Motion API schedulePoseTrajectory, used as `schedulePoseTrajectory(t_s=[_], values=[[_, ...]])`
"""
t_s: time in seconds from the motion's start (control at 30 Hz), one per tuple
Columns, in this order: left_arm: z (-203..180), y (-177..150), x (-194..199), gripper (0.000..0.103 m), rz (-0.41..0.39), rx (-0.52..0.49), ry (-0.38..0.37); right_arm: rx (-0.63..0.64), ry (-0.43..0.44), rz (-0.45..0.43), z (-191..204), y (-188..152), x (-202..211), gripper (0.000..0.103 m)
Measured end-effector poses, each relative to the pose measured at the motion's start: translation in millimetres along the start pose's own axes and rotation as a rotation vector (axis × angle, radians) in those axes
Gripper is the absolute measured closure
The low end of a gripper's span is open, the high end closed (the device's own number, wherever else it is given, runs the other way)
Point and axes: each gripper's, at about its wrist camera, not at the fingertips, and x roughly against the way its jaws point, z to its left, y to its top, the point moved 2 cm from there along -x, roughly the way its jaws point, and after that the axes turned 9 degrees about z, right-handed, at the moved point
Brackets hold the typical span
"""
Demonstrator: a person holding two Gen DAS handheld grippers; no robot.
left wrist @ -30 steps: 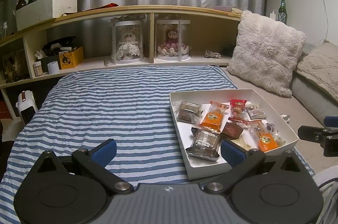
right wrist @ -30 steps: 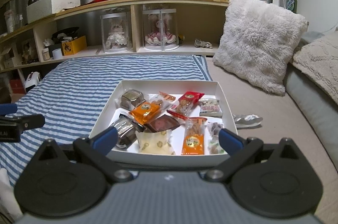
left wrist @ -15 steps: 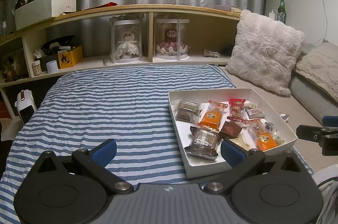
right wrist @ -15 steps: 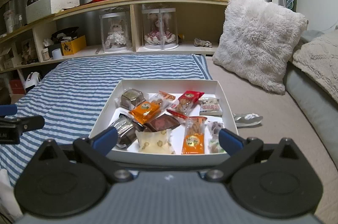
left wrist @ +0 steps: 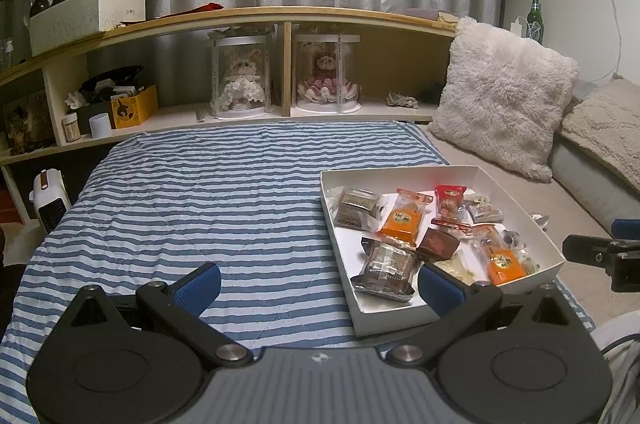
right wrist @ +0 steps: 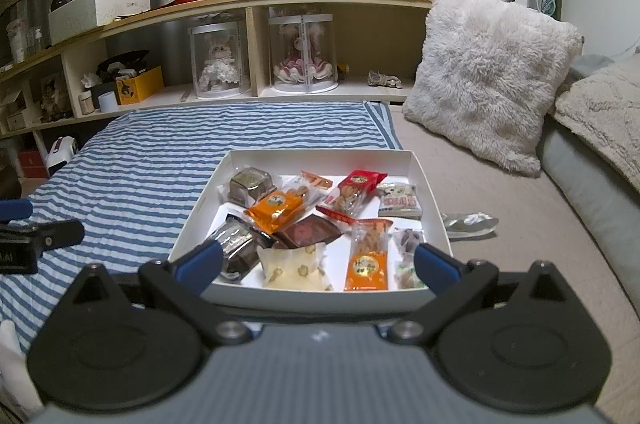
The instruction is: Organize snacks
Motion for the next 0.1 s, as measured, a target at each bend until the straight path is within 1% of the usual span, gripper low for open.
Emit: schedulePoseTrajectory(t_s=[0.1], values=[[0.0,-0.3,0.3,0.000,-0.001,0.004,0.002,-0.003,0.001,0.001,0.7,-1.7,-0.5,0.001]])
